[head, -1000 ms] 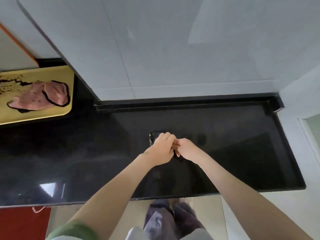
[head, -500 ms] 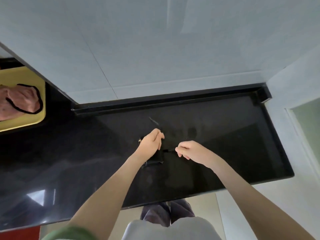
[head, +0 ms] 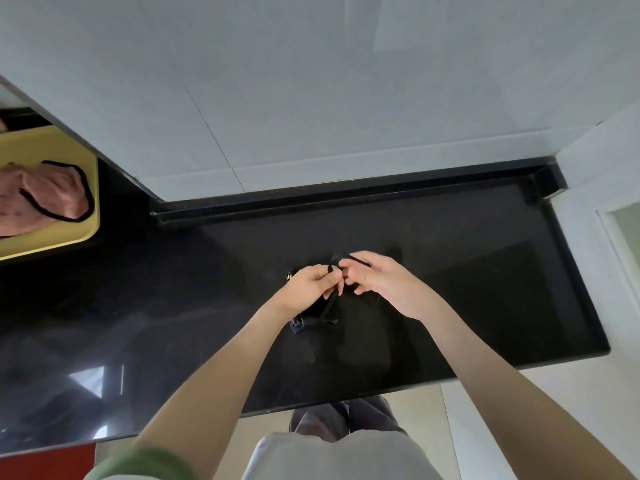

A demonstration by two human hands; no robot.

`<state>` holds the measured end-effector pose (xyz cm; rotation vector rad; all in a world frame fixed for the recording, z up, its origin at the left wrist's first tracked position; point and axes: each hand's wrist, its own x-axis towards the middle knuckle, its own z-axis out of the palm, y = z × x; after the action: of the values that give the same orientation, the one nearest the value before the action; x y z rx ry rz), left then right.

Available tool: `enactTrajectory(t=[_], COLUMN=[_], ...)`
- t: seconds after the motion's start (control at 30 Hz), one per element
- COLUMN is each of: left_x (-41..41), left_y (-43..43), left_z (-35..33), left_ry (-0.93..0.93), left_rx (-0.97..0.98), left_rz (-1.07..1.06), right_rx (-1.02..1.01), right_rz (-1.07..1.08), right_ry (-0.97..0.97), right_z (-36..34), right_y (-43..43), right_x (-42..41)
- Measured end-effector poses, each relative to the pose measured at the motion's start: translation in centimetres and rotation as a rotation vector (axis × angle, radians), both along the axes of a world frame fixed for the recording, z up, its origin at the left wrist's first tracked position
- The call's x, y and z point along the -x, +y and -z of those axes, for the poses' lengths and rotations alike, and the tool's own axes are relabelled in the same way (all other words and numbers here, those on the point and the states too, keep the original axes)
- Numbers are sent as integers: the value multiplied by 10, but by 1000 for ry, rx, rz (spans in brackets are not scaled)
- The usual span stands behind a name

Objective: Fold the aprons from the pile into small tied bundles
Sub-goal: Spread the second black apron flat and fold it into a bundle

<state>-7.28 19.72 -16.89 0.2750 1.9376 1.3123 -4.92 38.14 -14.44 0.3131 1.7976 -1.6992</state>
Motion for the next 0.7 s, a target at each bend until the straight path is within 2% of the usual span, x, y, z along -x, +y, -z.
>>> enactTrajectory(t=[0.1,0.23,0.37,0.5,0.57,0.63,0.7], left_x=[1,1,0,-3,-5,-6,-6], left_y=[0,1,0,-2,0,0,0], left_z=[3,6,7,12,12,12,12], left_ry=[60,17,-35,-159,-181,-175,-184], left_rx=[16,-34,-94,-206,-221,-250,-280], left_rz=[-1,-61,-144,-314,-340,-322,-315], right_rx=[-25,-170,-144,-525,-605,-527,-305], right_rz=[-72,-86,1,-95,-81,24,185], right_ry=[-28,-5,-44,56,83,15,-134], right_z=[7,13,12,18,21,21,20], right_y=[-8,-29,-33,-38,-44,-46,-46], right_x=[-11,-18,-17,-15,-14,-13,-11])
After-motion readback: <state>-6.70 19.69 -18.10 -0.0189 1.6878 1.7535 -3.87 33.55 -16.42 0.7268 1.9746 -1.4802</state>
